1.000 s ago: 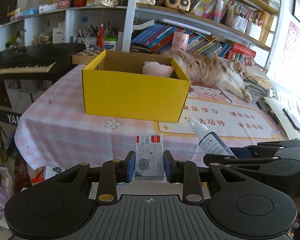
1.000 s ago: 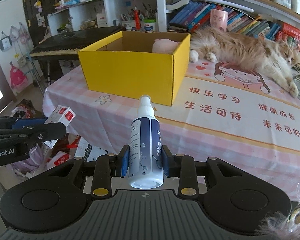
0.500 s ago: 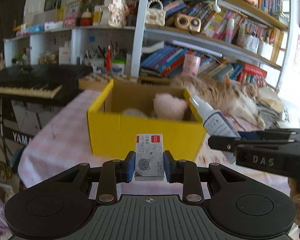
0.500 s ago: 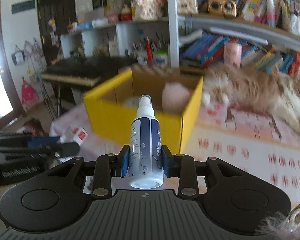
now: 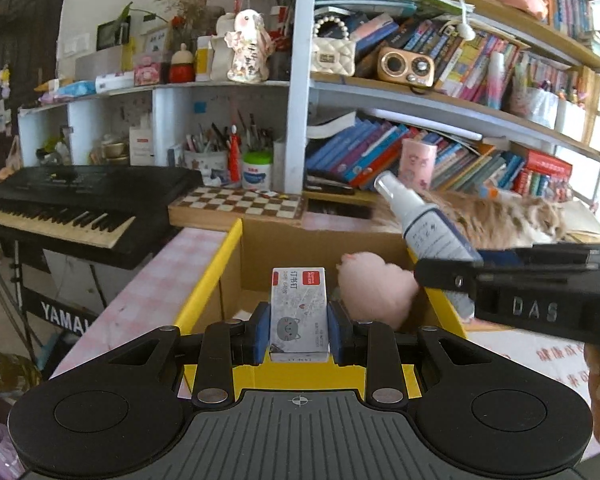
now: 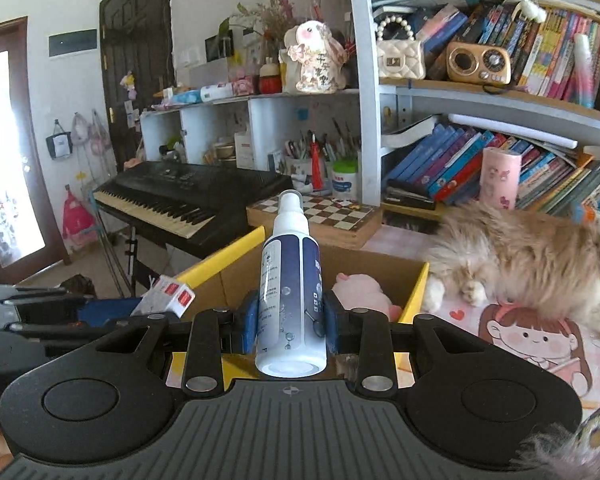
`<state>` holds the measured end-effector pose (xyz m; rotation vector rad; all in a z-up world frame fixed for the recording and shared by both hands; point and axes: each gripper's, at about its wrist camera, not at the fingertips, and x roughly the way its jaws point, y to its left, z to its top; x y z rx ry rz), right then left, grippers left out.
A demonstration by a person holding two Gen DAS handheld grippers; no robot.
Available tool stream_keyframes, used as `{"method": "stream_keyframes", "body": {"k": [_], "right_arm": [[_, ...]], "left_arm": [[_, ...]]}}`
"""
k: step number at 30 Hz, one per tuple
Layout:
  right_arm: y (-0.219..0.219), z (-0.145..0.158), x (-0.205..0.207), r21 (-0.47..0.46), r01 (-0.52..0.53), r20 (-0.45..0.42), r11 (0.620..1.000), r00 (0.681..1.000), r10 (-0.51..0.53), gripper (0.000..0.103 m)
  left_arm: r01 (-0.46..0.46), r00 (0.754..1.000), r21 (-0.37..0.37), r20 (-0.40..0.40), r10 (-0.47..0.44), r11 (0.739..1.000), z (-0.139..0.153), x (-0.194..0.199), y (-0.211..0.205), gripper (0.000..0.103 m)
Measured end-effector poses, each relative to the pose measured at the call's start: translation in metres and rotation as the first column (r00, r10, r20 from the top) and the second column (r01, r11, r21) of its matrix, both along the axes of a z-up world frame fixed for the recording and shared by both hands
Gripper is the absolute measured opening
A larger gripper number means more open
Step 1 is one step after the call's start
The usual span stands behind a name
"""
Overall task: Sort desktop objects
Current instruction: 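Lower both tools into the yellow box and open them to drop both items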
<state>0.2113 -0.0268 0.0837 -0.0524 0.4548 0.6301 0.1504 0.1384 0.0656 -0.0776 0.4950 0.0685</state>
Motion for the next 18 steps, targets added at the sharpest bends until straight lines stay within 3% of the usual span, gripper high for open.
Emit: {"method": "stream_keyframes", "body": {"k": [18], "right_arm": [[0.015,-0.044,0.070,-0.119,-0.158,-0.154,0.980,0.978,0.139,0.030]], "left_arm": [[-0.025,0.993,0.027,-0.117,0.027,0.999,-0.024,0.064,-0.013,0.028]]}}
